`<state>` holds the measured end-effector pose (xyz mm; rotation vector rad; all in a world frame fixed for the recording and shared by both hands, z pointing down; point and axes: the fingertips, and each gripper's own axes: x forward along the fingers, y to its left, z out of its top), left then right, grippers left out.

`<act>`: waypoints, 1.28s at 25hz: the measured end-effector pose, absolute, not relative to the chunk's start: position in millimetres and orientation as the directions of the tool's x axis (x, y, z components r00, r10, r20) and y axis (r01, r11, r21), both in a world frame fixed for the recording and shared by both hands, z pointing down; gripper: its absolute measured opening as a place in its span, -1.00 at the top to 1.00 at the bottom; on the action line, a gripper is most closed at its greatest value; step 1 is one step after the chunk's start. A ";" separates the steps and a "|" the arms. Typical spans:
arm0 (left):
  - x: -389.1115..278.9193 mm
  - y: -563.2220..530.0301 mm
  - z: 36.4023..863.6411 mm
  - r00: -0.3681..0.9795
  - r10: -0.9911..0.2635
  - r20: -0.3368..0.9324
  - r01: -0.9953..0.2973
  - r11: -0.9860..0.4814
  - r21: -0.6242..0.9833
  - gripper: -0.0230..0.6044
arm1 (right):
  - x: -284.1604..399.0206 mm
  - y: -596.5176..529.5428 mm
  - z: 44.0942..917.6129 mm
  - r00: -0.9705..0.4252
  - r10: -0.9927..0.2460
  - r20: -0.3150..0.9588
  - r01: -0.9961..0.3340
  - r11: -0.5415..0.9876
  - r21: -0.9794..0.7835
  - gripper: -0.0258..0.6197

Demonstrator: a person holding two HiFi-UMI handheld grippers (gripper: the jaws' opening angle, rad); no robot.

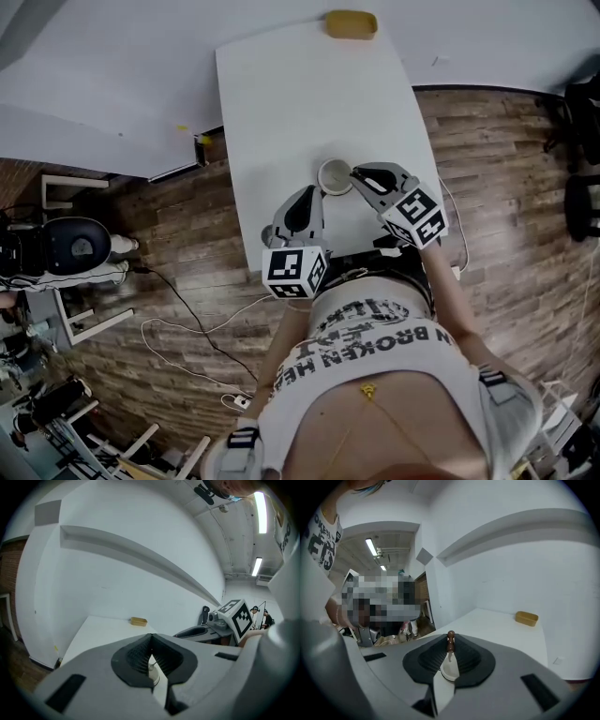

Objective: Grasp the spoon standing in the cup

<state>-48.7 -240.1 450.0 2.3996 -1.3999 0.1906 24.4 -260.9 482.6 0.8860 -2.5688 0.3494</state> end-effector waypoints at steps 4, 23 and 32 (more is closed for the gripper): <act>-40.8 -243.3 444.5 0.515 -0.812 0.276 -0.855 -0.464 0.229 0.93 | 26.7 -259.0 461.4 -0.715 -0.569 0.406 -0.643 0.764 -0.061 0.79; -23.5 -261.6 393.2 0.552 -0.814 0.183 -0.832 -0.522 0.188 0.93 | 29.6 -261.8 372.6 -0.691 -0.692 0.210 -0.692 0.717 0.085 0.79; -15.6 -263.4 376.9 0.561 -0.814 0.149 -0.825 -0.536 0.179 0.93 | 30.7 -263.9 348.5 -0.695 -0.705 0.139 -0.702 0.708 0.082 0.79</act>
